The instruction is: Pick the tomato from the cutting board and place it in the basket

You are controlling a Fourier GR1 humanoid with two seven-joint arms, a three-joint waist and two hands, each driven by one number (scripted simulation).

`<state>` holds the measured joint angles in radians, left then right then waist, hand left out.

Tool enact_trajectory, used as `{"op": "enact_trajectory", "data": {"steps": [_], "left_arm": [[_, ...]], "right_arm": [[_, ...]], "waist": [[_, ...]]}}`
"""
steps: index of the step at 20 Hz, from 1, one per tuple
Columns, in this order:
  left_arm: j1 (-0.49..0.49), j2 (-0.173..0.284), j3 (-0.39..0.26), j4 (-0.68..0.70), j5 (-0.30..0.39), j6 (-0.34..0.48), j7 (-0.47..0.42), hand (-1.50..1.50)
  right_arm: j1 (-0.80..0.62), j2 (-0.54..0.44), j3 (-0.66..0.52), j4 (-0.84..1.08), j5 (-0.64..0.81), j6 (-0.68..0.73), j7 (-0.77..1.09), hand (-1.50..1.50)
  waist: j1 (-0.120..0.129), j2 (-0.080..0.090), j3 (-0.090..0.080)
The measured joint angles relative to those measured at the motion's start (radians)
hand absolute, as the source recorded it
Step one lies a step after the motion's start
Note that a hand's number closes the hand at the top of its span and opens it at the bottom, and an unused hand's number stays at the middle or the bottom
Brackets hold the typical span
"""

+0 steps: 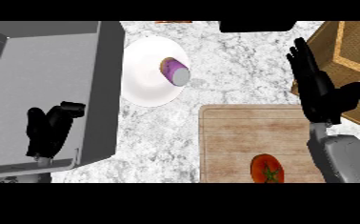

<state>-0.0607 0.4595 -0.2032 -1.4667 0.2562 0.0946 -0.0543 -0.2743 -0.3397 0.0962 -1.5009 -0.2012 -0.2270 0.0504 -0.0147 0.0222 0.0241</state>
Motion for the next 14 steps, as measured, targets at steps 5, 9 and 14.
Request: {"op": "enact_trajectory", "data": {"steps": [5, 9, 14], "left_arm": [[-0.032, 0.015, 0.060, 0.024, 0.008, 0.005, 0.101, 0.00], [-0.047, 0.014, 0.092, 0.047, 0.019, 0.008, 0.120, 0.00], [-0.058, 0.017, 0.128, 0.071, 0.035, 0.002, 0.140, 0.00]], "right_arm": [[-0.023, -0.036, -0.057, -0.100, -0.118, 0.169, -0.131, 1.50], [-0.060, -0.142, 0.021, -0.223, -0.026, 0.333, -0.273, -1.50], [0.059, -0.116, 0.223, -0.396, 0.264, 0.265, -0.427, -1.50]], "waist": [[0.000, -0.018, -0.015], [0.003, -0.029, -0.021], [-0.012, -0.033, -0.022]]}}
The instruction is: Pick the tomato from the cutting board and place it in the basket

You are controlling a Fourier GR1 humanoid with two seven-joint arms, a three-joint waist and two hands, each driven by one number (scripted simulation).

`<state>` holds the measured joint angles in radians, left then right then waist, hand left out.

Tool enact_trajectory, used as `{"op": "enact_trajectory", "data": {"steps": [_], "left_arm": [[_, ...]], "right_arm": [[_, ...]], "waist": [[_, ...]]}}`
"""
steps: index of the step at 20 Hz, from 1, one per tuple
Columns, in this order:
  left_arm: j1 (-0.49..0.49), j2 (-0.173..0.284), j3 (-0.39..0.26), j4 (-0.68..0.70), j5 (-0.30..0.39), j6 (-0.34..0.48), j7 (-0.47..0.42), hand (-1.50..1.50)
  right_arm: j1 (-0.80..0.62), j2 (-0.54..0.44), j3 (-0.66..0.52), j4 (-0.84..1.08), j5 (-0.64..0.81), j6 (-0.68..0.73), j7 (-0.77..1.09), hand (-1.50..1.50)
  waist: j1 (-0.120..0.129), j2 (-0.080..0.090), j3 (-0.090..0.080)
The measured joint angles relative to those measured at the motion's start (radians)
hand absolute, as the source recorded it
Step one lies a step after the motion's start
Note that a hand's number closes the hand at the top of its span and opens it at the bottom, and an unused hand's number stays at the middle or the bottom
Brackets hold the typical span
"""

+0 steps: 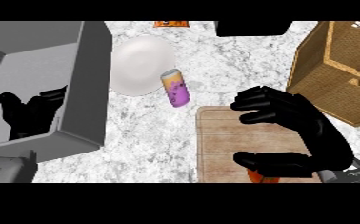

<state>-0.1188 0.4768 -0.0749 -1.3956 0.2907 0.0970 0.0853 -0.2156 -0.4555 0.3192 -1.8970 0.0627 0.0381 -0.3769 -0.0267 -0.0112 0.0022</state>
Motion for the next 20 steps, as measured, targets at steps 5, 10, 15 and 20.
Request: {"op": "enact_trajectory", "data": {"steps": [5, 10, 15, 20], "left_arm": [[-0.025, -0.008, 0.019, 0.009, 0.001, 0.005, 0.026, 0.00], [-0.028, -0.011, 0.034, 0.028, -0.001, 0.000, 0.027, 0.00], [-0.020, -0.005, 0.049, 0.035, 0.000, -0.004, 0.033, 0.00], [-0.020, -0.011, 0.047, 0.023, -0.006, 0.009, 0.057, 0.00]], "right_arm": [[0.154, 0.064, 0.197, -0.181, 0.283, -0.147, 0.099, -1.50], [0.196, 0.009, 0.250, -0.356, 0.451, -0.093, 0.414, -1.50], [0.187, -0.121, 0.158, -0.425, 0.558, -0.001, 0.654, -1.50], [0.104, -0.209, 0.046, -0.443, 0.558, 0.135, 0.890, -1.50]], "waist": [[-0.003, 0.000, -0.002], [-0.010, -0.002, -0.006], [-0.032, -0.010, -0.010], [-0.023, -0.007, -0.010]]}}
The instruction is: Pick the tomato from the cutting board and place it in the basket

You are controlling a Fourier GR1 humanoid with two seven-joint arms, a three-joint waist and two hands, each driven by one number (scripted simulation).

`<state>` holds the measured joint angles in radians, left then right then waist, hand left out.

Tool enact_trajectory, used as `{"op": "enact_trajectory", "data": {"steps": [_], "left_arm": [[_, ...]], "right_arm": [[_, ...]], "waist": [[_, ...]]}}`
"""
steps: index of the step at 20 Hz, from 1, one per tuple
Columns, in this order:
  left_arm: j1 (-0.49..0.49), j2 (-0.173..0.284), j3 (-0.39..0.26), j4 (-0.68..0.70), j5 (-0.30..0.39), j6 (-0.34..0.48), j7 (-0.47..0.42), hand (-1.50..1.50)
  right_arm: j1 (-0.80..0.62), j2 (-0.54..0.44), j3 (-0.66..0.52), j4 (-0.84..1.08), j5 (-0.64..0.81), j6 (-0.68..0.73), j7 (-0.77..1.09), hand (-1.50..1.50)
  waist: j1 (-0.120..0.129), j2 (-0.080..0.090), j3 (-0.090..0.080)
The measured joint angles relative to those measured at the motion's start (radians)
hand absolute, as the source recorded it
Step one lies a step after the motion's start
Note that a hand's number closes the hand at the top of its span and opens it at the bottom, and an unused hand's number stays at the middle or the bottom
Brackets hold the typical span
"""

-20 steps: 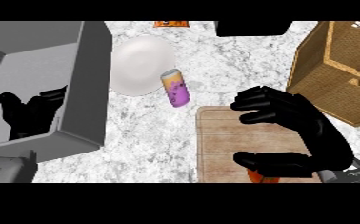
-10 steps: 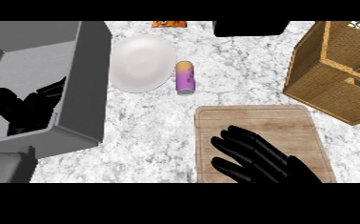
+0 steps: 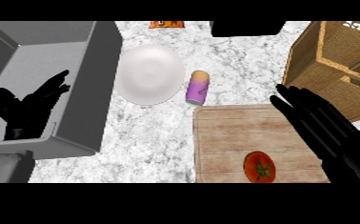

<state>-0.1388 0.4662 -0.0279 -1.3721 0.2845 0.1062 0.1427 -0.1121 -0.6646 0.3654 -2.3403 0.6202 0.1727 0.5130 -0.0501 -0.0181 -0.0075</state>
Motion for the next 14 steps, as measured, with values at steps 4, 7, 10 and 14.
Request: {"op": "enact_trajectory", "data": {"steps": [4, 7, 10, 14], "left_arm": [[-0.013, -0.002, 0.003, -0.009, 0.000, 0.003, 0.018, 0.00], [-0.018, 0.001, 0.009, -0.011, 0.001, 0.002, 0.026, 0.00], [-0.022, -0.002, 0.012, -0.009, 0.000, 0.002, 0.031, 0.00], [-0.019, -0.009, 0.017, -0.002, -0.005, 0.007, 0.026, 0.00]], "right_arm": [[-0.034, -0.049, -0.025, -0.012, -0.030, 0.170, 0.128, -1.50], [-0.032, -0.057, -0.047, -0.022, -0.081, 0.269, 0.176, -1.50], [-0.021, -0.051, -0.083, -0.031, -0.151, 0.334, 0.187, -1.50], [0.014, -0.031, -0.159, -0.050, -0.280, 0.372, 0.164, -1.50]], "waist": [[0.007, 0.004, 0.001], [0.005, 0.005, 0.003], [-0.001, 0.004, 0.004], [-0.008, 0.004, 0.005]]}}
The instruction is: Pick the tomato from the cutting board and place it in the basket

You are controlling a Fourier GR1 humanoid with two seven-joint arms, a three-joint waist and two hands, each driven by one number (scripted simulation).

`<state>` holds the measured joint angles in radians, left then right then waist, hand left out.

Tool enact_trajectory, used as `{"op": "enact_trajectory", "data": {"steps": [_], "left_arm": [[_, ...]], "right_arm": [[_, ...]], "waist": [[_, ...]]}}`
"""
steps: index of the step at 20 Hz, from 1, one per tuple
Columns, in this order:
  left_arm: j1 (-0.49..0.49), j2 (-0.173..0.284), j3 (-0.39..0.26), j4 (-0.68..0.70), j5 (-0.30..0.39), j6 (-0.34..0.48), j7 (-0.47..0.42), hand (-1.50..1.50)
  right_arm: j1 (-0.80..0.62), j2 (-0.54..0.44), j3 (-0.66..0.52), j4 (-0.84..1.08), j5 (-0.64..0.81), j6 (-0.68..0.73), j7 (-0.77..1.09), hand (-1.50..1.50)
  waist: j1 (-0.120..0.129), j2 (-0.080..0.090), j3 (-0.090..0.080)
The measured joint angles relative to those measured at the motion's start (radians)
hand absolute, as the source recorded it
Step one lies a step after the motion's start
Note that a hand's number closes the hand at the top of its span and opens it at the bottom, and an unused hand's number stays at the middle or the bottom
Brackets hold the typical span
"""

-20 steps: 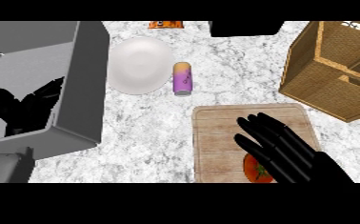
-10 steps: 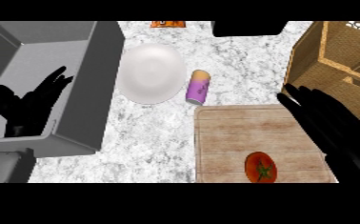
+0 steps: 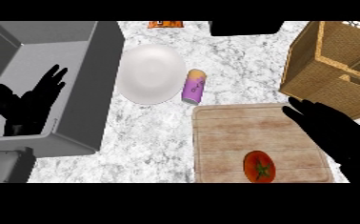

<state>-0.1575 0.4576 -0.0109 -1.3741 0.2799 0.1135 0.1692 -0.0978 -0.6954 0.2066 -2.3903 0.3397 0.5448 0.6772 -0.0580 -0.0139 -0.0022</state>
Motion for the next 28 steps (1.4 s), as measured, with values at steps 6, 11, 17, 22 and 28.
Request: {"op": "enact_trajectory", "data": {"steps": [6, 11, 17, 22, 28], "left_arm": [[0.018, -0.016, -0.006, -0.006, -0.018, 0.011, -0.007, 0.00], [0.007, -0.029, -0.008, -0.008, -0.028, 0.001, -0.001, 0.00], [-0.012, -0.031, 0.009, 0.003, -0.023, -0.031, 0.004, 0.00], [-0.024, -0.050, 0.005, 0.003, -0.043, -0.029, 0.006, 0.00], [-0.027, -0.063, 0.013, -0.013, -0.064, -0.044, 0.022, 0.00]], "right_arm": [[0.102, 0.027, -0.158, -0.044, -0.156, -0.014, -0.110, -1.50], [0.270, 0.066, -0.270, -0.070, -0.197, -0.015, -0.280, -1.50], [0.389, 0.160, -0.286, -0.009, -0.123, -0.078, -0.536, -1.50], [0.447, 0.260, -0.168, 0.054, 0.058, -0.191, -0.680, -1.50], [0.437, 0.335, -0.064, 0.187, 0.290, -0.291, -0.762, -1.50]], "waist": [[-0.001, 0.000, 0.002], [0.015, 0.004, 0.003], [0.033, 0.009, 0.004], [0.044, 0.011, 0.003], [0.054, 0.013, 0.002]]}}
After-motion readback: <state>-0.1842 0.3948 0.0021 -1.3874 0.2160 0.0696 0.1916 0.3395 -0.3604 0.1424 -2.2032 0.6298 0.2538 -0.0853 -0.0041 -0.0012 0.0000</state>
